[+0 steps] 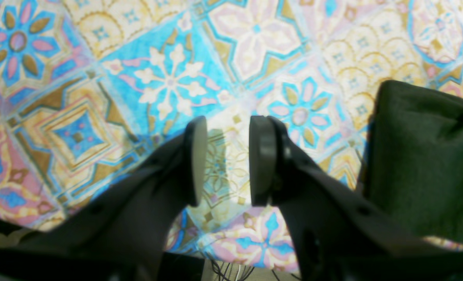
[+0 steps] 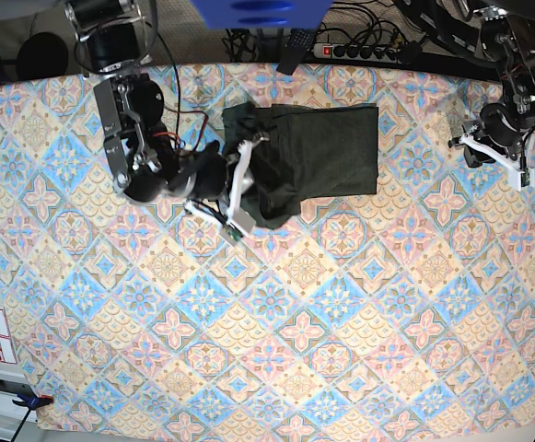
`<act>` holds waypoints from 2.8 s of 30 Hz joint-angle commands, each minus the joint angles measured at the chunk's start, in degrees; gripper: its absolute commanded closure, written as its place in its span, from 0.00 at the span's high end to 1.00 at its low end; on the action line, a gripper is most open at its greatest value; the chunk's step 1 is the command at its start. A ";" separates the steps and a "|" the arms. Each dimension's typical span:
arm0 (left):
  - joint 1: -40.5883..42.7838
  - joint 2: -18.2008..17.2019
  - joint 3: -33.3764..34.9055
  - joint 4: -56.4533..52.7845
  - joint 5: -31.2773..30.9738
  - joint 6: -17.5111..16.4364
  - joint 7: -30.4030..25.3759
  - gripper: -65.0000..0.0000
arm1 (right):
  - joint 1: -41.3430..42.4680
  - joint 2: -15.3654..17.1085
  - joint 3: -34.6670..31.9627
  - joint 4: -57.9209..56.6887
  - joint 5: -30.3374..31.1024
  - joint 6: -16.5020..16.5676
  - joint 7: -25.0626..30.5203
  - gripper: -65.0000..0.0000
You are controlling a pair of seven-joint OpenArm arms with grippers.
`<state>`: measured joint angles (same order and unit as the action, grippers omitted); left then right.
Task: Fold the T-shirt properly
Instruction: 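Fold the grasped bundle end over toward the left gripper, then press and tuck the folded bundle edges with the right gripper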
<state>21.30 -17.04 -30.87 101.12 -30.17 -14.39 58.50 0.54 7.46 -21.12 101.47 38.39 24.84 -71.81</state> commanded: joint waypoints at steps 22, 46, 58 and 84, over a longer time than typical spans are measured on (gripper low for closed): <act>-0.24 1.43 3.05 -5.17 -0.29 0.02 -0.96 0.24 | 9.00 -0.12 -13.47 -4.02 -0.55 8.96 0.47 0.02; -0.24 3.02 4.54 -4.90 -0.38 0.11 -0.96 0.24 | 14.01 -4.61 -17.16 -12.37 -0.81 8.96 1.09 0.27; -0.07 3.02 4.63 -5.17 -0.38 0.02 -3.95 0.24 | 10.15 3.39 -5.73 -7.71 -0.81 8.87 1.09 0.26; -0.07 2.84 4.54 -4.81 -0.73 -0.16 -4.04 0.24 | 11.29 -1.35 -22.70 -15.10 -9.60 8.96 4.51 0.26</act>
<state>21.30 -13.47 -26.00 95.20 -30.35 -14.37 55.07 10.24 6.09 -44.18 85.34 28.10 33.43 -68.20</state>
